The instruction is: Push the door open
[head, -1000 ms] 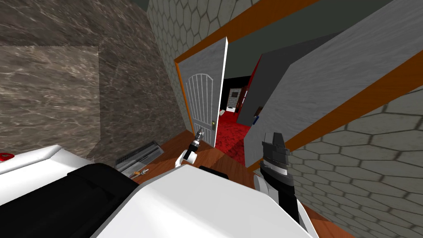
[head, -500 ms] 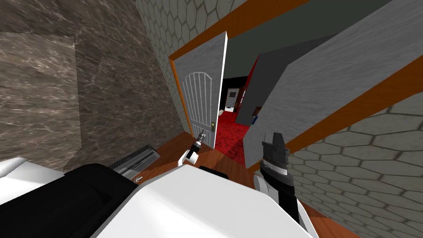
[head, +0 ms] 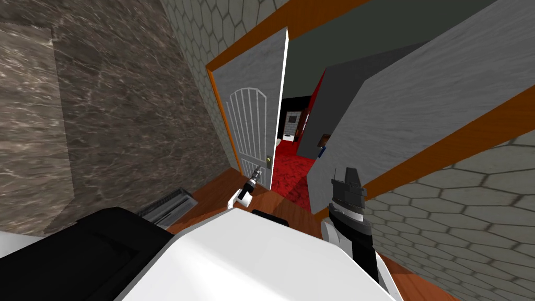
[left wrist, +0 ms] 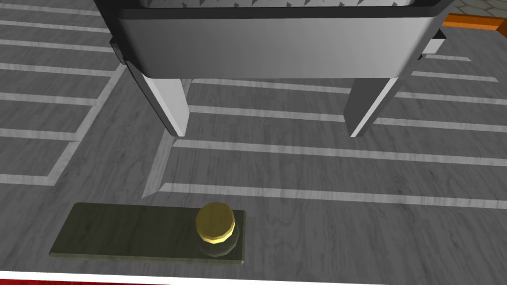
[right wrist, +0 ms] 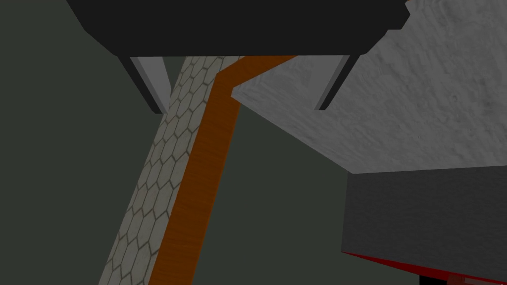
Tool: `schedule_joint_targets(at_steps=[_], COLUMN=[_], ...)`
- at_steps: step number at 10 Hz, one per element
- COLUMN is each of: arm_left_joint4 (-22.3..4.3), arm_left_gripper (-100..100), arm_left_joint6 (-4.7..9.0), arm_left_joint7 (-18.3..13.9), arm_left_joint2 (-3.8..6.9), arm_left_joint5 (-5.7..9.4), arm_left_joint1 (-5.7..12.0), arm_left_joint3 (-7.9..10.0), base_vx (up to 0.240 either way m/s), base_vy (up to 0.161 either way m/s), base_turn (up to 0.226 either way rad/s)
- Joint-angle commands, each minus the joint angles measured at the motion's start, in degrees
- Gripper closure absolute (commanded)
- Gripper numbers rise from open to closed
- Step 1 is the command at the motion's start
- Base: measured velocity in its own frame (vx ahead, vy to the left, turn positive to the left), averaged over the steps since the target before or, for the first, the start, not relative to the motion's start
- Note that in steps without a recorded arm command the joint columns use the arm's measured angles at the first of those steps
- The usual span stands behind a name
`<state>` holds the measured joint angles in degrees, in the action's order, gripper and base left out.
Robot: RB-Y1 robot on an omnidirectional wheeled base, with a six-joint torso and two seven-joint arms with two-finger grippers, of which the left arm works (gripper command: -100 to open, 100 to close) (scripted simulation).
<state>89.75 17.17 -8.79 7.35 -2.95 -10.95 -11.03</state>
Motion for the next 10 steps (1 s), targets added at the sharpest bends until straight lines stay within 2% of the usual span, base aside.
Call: schedule_joint_targets(at_steps=[1, 5, 6, 10], arm_left_joint4=[-1.60, -5.90, -5.35, -7.83], arm_left_gripper=[-100, -100, -100, -100], arm_left_joint6=[0.23, -0.65, -0.45, 0.23], arm_left_joint7=[-0.19, -0.33, -0.18, 0.24], arm_left_joint2=[0.33, 0.80, 0.49, -0.21], arm_left_joint5=[0.10, 0.17, 0.08, 0.21], arm_left_joint1=[0.60, 2.68, 2.37, 3.84], arm_left_joint3=[-0.29, -1.58, -1.41, -0.59], base_vx=[0.049, 0.114, 0.060, 0.169], base_vy=[0.021, 0.056, 0.034, -0.023], base_turn=[-0.031, -0.067, -0.015, -0.025])
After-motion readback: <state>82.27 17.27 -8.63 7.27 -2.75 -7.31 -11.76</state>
